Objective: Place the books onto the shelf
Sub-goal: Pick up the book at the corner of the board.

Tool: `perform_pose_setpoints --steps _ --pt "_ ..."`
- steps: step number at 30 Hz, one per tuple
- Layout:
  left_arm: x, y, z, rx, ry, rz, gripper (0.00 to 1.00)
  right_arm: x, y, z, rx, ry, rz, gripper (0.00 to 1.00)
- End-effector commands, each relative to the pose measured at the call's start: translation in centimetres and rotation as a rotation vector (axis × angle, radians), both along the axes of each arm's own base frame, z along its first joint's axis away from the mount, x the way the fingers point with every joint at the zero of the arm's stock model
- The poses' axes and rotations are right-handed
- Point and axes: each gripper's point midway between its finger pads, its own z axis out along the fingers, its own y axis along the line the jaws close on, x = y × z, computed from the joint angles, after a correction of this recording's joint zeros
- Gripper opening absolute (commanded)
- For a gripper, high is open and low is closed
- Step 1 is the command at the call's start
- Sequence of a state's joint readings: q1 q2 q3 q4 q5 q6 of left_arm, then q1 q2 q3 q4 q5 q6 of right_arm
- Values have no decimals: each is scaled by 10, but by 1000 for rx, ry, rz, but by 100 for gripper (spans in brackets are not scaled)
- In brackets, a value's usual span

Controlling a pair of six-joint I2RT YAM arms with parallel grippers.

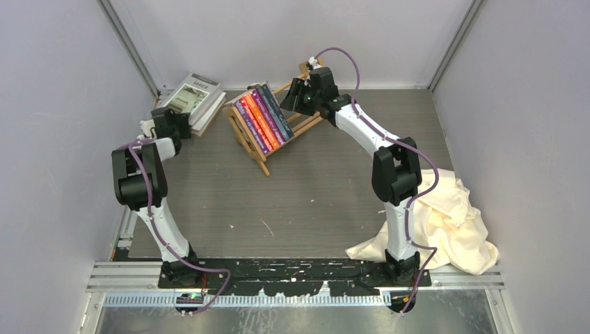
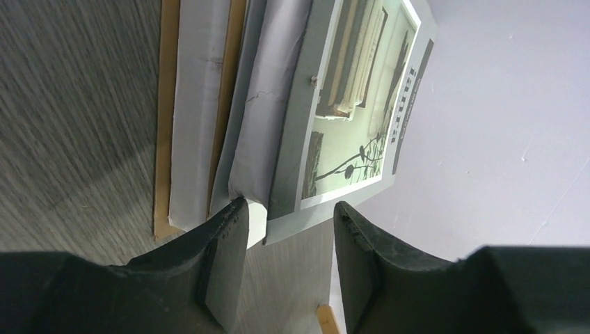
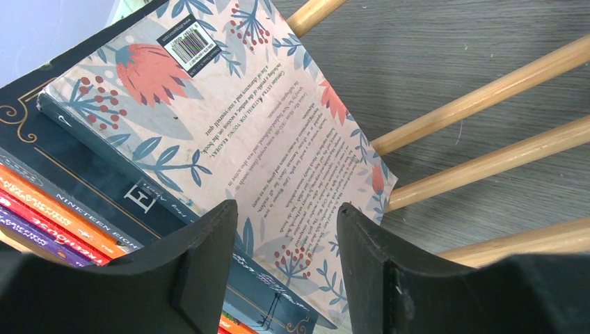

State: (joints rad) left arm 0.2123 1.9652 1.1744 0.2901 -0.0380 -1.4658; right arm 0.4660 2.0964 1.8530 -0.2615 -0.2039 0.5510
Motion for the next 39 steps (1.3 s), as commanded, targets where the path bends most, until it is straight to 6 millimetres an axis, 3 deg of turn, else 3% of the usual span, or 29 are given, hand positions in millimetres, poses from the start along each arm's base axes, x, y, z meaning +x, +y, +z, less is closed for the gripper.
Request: perform_pose_setpoints --steps 1,10,16,24,39 --pt "18 9 24 7 -98 12 47 2 5 52 47 -118 16 60" --pt "16 8 20 3 -115 8 14 -1 1 53 33 -120 8 59" --pt "8 5 14 -3 -103 4 0 -6 -3 57 29 -126 1 59" --pt "-4 3 27 22 -119 -1 0 -13 -12 71 21 -152 -20 59" --pt "-54 9 110 237 -164 11 0 -36 -24 114 25 -212 -29 59"
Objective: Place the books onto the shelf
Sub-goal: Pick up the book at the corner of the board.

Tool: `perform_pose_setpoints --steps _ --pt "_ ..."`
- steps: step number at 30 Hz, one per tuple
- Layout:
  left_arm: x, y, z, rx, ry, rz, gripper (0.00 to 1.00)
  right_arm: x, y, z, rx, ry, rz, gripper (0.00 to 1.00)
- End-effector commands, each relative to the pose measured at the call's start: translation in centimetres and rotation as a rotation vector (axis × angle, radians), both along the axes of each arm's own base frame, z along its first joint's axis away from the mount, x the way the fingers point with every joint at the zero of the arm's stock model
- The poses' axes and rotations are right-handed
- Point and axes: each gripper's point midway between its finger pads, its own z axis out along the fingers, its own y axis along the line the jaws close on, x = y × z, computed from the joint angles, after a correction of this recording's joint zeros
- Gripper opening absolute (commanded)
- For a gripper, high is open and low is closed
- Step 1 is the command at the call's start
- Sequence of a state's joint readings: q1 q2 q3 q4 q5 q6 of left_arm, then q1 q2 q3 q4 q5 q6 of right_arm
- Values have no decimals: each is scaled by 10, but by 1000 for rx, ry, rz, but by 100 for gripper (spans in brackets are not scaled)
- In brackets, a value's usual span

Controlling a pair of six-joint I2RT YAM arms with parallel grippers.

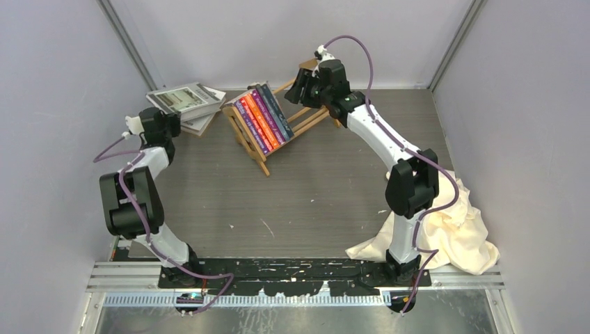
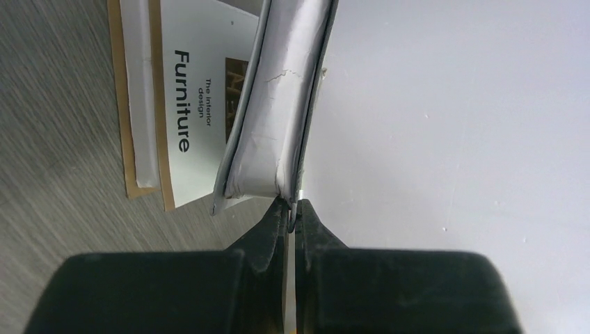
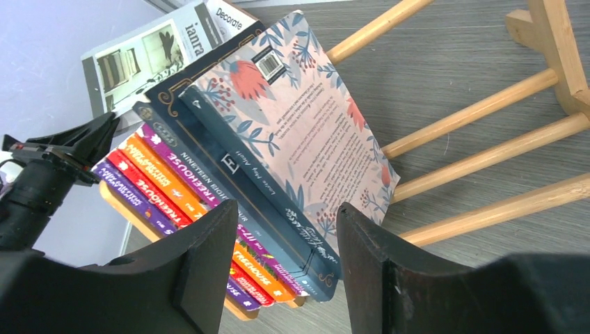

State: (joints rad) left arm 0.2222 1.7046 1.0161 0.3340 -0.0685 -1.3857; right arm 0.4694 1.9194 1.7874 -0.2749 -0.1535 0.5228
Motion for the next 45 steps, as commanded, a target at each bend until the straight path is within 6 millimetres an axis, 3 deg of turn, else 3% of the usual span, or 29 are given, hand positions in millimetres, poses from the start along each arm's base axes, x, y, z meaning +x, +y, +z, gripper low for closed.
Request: perform_pose_setpoints --steps 1,9,16,28,39,45 --pt "-18 6 47 140 -47 9 0 -16 -4 51 18 -106 3 59" --pt "-49 2 94 271 -64 -22 0 -34 -4 71 27 -135 16 59" --pt "-89 -10 136 358 -95 -61 0 -47 2 91 61 -152 50 61" --pt "-167 -38 213 370 -216 -99 0 -71 20 138 183 -184 179 78" --pt "-194 -75 288 267 -408 -216 0 -91 37 187 316 -281 323 89" --pt "-198 -93 307 174 -479 -295 0 -99 41 209 401 -316 363 90"
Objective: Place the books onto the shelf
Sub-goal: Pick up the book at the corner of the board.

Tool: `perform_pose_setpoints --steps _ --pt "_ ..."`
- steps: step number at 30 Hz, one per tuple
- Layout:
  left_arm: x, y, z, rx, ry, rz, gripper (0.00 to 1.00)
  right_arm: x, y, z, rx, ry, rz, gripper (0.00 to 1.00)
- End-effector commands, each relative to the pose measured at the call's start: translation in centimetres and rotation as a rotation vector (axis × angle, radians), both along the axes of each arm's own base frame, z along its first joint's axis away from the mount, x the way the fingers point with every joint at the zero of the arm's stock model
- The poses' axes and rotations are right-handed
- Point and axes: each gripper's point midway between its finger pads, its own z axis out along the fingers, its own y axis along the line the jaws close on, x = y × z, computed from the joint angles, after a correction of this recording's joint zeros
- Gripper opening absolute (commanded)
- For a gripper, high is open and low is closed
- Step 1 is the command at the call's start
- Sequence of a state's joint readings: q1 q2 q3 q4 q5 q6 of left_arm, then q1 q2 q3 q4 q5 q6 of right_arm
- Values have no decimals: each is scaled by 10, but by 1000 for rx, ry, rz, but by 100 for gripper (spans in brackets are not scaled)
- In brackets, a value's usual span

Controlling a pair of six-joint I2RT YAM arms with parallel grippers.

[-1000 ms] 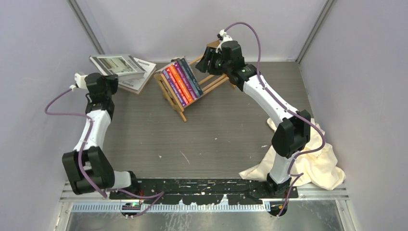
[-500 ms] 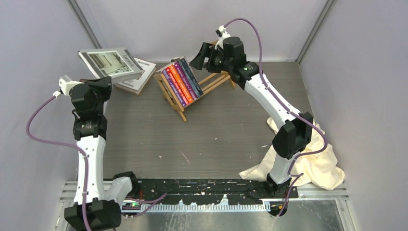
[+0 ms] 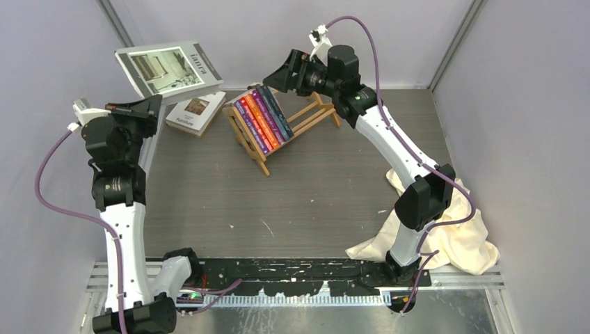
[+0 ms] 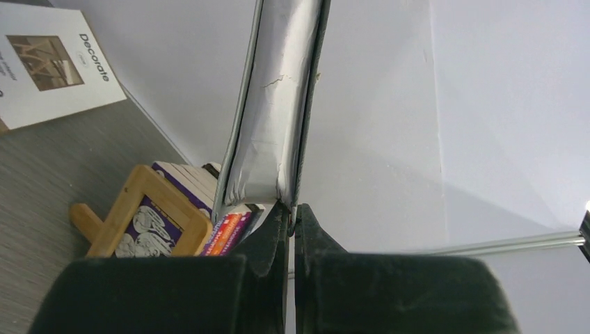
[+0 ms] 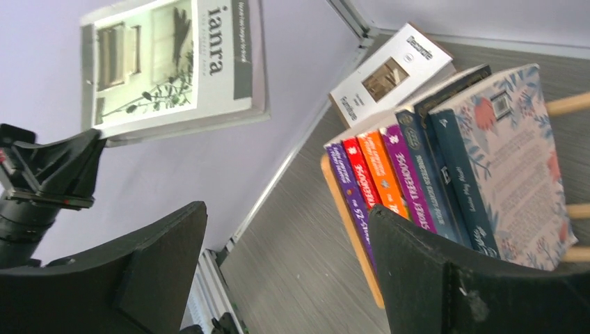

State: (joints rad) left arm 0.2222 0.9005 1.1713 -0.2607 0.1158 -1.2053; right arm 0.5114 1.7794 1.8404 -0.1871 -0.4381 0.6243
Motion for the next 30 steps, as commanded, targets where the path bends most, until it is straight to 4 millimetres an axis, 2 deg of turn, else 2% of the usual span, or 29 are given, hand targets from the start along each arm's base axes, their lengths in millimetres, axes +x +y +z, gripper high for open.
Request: perform_pose_setpoints --steps 1,9,18,23,30 --pt "-14 -25 49 -63 -144 -131 0 -28 -3 86 168 -169 62 91" --pt "-17 -41 67 -130 -179 -225 0 -23 -9 109 291 -185 73 88" --pt "-17 -55 86 -186 -224 -333 0 -10 -16 125 400 -122 154 88" --pt "-17 -64 91 -185 -237 -394 0 1 -17 128 443 -88 185 90" --pt "-16 -74 96 -195 -264 -483 0 18 -12 121 454 -52 200 91"
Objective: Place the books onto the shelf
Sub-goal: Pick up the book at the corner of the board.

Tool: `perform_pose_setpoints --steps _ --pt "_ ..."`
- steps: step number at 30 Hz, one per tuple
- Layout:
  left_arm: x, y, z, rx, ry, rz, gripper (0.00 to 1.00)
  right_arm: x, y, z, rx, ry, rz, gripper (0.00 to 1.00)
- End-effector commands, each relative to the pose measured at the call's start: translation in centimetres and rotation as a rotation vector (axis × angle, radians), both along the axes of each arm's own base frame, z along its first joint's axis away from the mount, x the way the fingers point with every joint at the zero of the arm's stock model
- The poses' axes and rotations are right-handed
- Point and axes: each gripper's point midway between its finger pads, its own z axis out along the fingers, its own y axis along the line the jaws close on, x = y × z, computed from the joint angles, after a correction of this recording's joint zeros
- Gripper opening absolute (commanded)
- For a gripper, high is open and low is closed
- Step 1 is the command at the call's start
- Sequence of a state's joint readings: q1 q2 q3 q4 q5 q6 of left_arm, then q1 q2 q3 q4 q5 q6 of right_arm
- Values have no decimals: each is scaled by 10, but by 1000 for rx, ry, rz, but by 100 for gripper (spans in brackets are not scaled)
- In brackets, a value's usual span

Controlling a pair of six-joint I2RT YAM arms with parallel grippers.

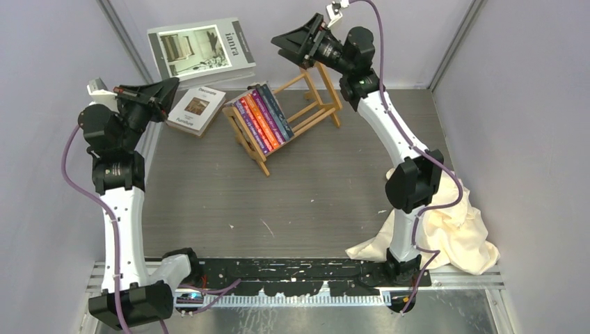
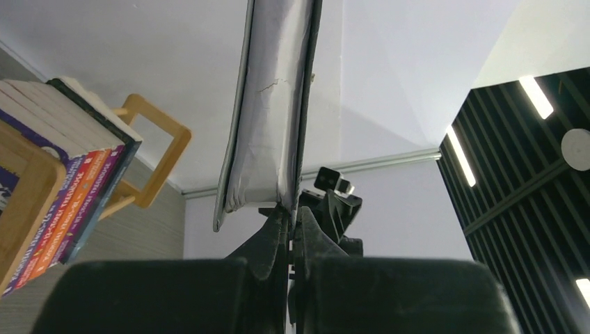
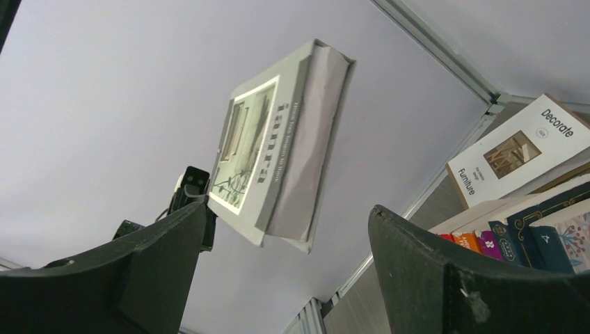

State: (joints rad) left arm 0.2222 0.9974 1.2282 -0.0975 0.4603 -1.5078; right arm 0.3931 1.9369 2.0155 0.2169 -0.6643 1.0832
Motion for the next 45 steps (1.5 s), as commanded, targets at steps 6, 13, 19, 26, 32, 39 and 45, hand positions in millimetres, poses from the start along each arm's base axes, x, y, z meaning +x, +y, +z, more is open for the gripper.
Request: perform_pose_setpoints --steps 6,13,19,26,32,39,45 --pt "-17 -24 50 30 -195 -145 0 -4 2 25 67 -39 69 92" --pt "-10 -34 40 43 -175 -188 0 -1 5 32 93 -41 87 92" --pt "-5 -39 35 48 -168 -207 0 5 8 31 117 -25 104 92" --pt "-2 -53 35 56 -177 -251 0 8 10 25 120 -12 113 92" --pt "0 -61 34 63 -176 -279 0 8 11 25 126 -9 124 92" --pt "1 -71 36 72 -191 -316 0 9 12 20 129 6 135 92" --pt "1 -78 38 79 -204 -343 0 9 13 15 130 16 145 91"
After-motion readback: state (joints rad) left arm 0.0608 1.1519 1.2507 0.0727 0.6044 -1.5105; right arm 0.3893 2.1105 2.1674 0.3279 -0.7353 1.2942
